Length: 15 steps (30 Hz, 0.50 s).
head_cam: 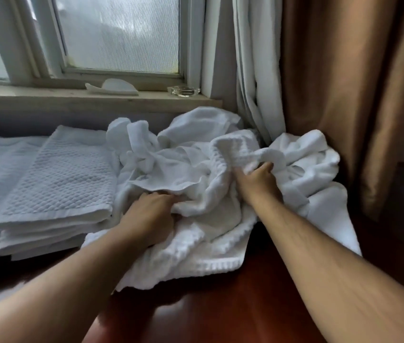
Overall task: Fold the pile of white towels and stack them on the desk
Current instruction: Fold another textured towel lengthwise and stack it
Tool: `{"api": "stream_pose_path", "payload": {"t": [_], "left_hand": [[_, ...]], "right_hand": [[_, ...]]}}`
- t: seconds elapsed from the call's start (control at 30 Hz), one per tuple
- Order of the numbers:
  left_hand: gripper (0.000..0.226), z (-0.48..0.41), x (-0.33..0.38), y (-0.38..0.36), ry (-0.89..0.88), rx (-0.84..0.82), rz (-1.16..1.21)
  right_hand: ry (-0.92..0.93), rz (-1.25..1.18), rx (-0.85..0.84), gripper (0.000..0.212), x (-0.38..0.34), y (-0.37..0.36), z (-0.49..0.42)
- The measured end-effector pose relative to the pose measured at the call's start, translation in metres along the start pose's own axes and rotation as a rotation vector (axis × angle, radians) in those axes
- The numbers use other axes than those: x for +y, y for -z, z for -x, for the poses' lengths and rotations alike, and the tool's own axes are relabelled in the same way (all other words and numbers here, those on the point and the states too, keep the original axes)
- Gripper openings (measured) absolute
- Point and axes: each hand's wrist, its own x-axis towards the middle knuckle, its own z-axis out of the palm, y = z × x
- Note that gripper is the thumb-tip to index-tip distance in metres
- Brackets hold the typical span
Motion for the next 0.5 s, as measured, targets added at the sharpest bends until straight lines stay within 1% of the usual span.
{"api": "stream_pose_path", "payload": {"t": [0.07, 0.1, 0.13, 0.2, 0.27, 0.33, 0.4, 0.43, 0.5], "left_hand": [[0.021, 0.017, 0.009, 0.017, -0.025, 0.116, 0.033], [0.012, 0.026, 0.014, 0.027, -0.008, 0.174, 0.067], [0.008, 0.035, 0.018, 0.038, 0.019, 0.23, 0.117], [0.017, 0.051, 0.026, 0.063, 0.038, 0.328, 0.224], [0.023, 0.068, 0.035, 0.092, 0.023, 0.399, 0.265], [0.024, 0.082, 0.04, 0.12, 0.01, 0.448, 0.306], [0.034, 0.094, 0.045, 0.144, 0.016, 0.479, 0.3], [0.039, 0.098, 0.047, 0.155, 0.018, 0.481, 0.252], [0.049, 0.103, 0.051, 0.173, -0.024, 0.45, 0.095]], "right_hand": [[0.096, -0.243, 0.147, 0.042, -0.011, 0.018, 0.02], [0.175, -0.375, 0.215, 0.038, -0.019, 0.029, 0.031], [0.274, -0.479, 0.29, 0.035, -0.027, 0.042, 0.044], [0.469, -0.631, 0.449, 0.035, -0.043, 0.071, 0.068], [0.607, -0.73, 0.548, 0.035, -0.056, 0.102, 0.093], [0.7, -0.788, 0.566, 0.038, -0.062, 0.126, 0.117], [0.757, -0.786, 0.525, 0.039, -0.064, 0.14, 0.138], [0.764, -0.773, 0.508, 0.039, -0.063, 0.143, 0.146], [0.716, -0.749, 0.497, 0.036, -0.058, 0.141, 0.16]]}}
